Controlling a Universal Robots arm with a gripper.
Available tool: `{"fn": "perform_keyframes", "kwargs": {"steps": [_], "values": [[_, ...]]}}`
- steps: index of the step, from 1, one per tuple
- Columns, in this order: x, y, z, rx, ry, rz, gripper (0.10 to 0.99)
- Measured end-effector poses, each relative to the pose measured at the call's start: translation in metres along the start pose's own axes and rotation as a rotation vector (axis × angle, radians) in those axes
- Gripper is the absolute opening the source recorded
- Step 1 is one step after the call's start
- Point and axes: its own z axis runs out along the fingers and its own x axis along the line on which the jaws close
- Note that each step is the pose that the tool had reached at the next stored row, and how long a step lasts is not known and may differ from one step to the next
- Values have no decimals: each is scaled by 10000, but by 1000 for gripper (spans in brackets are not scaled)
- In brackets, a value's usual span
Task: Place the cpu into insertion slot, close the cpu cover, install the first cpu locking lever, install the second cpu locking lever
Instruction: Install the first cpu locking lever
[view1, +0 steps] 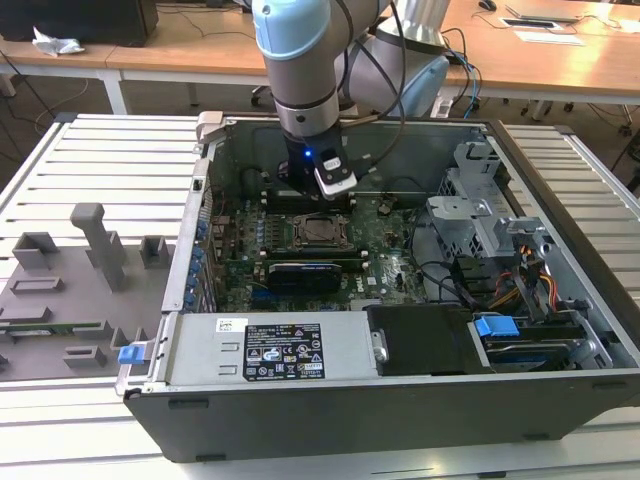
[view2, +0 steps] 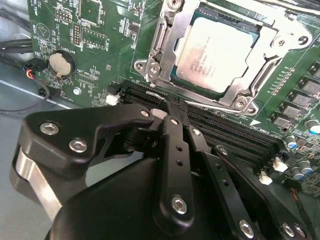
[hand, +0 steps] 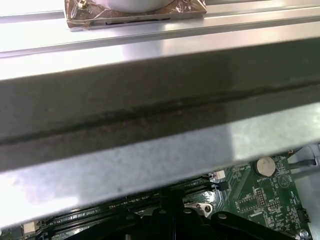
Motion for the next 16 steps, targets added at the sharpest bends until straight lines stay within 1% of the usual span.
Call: {"fn": "perform_keyframes", "kwargs": {"steps": [3,5,8,11,15,16], "values": [[2,7,5,20,-12,33,106],[4,6,15,89,-33,66,106],[6,4,26,153,-55,104,106],[9,1,40,246,-85,144,106],[12,-2,56,317,-107,180,106],[12,-3,62,318,-111,186,106]]}}
